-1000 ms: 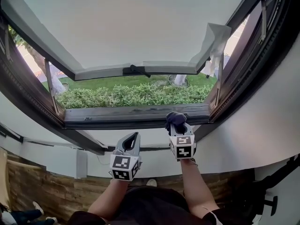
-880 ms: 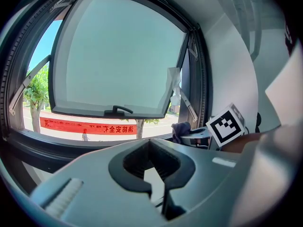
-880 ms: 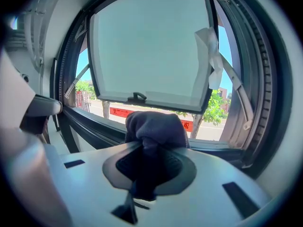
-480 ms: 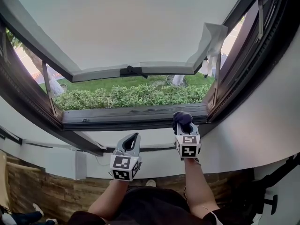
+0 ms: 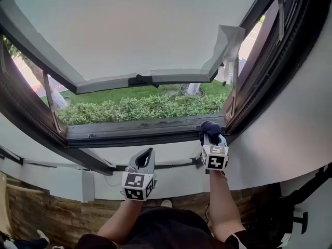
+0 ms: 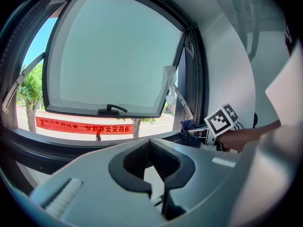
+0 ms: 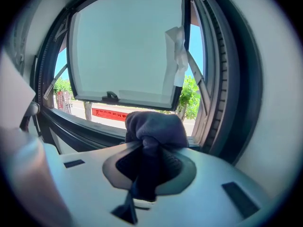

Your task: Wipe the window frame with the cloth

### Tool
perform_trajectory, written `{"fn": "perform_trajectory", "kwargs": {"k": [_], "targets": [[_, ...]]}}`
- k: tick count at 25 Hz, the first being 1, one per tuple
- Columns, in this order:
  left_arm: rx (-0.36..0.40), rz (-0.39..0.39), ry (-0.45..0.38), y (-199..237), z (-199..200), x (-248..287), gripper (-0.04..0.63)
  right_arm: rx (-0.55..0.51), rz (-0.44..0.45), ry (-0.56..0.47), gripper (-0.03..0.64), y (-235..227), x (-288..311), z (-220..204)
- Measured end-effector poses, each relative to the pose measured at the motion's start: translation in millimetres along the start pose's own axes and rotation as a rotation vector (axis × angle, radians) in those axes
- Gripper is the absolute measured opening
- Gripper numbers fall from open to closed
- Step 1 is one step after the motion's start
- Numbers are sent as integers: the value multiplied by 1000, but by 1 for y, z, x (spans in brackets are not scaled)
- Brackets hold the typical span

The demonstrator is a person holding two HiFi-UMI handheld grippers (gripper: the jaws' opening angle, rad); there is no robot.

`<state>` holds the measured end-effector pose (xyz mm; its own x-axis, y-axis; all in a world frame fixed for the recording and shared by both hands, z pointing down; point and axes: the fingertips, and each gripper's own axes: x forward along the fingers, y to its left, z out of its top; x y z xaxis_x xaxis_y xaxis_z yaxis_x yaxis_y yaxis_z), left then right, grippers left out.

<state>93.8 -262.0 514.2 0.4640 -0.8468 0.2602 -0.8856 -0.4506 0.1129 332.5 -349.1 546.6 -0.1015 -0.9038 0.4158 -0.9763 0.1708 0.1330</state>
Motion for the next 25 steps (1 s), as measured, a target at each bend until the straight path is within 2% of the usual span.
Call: {"fn": "perform_trajectory", "kwargs": {"k": [8, 12, 19, 25], "targets": [[10, -19, -1, -7, 2, 2, 5, 27, -111, 24, 63, -45, 1, -8], [20, -19, -1, -9, 3, 1, 6, 58, -117, 19, 63, -53, 1, -8], [31, -23, -13, -6, 10, -7, 6, 25, -98, 7, 63, -50, -2, -8], [45, -21, -29, -6, 19, -10, 6, 106, -106, -73, 66, -50, -7, 0]]}}
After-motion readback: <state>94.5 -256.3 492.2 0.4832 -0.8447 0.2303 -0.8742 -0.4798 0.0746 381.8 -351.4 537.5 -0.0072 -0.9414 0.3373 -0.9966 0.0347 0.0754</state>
